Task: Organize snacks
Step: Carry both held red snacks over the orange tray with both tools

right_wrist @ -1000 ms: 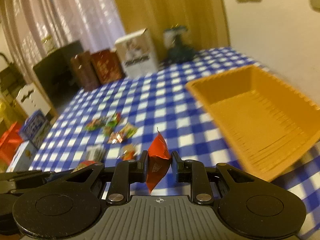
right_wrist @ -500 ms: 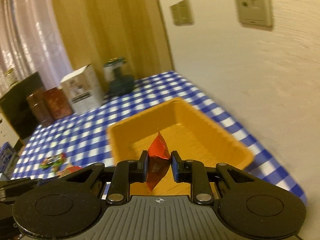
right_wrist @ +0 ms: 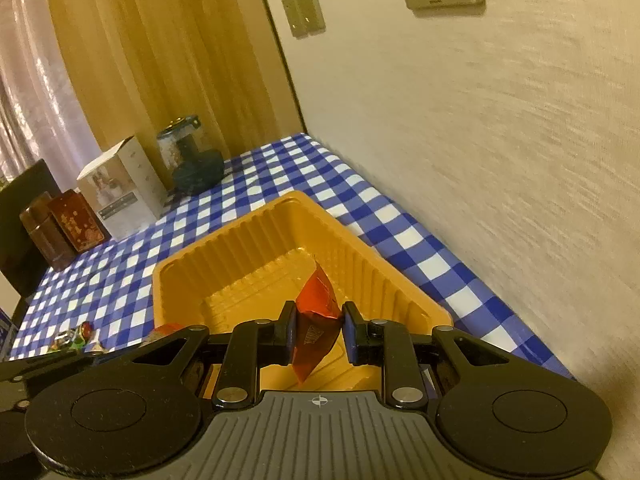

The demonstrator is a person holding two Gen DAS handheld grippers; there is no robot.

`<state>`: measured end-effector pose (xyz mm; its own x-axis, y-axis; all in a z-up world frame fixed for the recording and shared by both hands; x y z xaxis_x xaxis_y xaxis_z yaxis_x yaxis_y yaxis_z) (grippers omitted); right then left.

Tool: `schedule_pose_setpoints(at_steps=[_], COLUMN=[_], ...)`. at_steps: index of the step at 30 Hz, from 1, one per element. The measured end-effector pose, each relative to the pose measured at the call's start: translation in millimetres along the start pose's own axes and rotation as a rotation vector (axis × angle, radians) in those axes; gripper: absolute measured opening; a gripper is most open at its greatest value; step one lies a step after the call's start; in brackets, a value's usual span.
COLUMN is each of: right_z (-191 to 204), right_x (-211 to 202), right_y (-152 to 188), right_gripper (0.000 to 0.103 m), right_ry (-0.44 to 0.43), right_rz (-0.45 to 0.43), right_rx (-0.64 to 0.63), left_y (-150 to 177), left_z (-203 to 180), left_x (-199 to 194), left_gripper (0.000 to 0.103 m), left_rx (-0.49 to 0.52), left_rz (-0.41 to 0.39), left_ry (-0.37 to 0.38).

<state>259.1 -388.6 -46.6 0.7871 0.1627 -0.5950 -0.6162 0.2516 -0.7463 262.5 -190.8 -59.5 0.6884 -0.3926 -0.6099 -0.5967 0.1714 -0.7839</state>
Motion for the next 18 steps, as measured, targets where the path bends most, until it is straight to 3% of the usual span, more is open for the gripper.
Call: schedule_pose_setpoints(at_steps=[5, 18], right_z=[-2.8, 2.9], right_x=[3.1, 8.9], right_y=[0.9, 5.6], right_gripper=[0.024, 0.027], right_ry=[-0.002, -0.044], right_rz=[0.009, 0.036], right_rx=[0.007, 0.03], left_y=[2.6, 11.2], left_z=[-0.6, 16.4], left_x=[8.6, -19.8], left_gripper=[0.029, 0.031], left_rx=[0.007, -0.055], left_rz=[0.01, -0.017], left_ry=[-0.008, -0.055])
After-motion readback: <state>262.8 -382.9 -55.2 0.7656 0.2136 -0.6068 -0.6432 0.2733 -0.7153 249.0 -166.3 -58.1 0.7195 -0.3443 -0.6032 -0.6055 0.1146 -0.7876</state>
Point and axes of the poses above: each gripper's, at about its wrist camera, not at the fingertips, and x roughly the way its jaws point, z to its left, y to its underside, the point moved 1 cm from there along x, roughly the way its jaws point
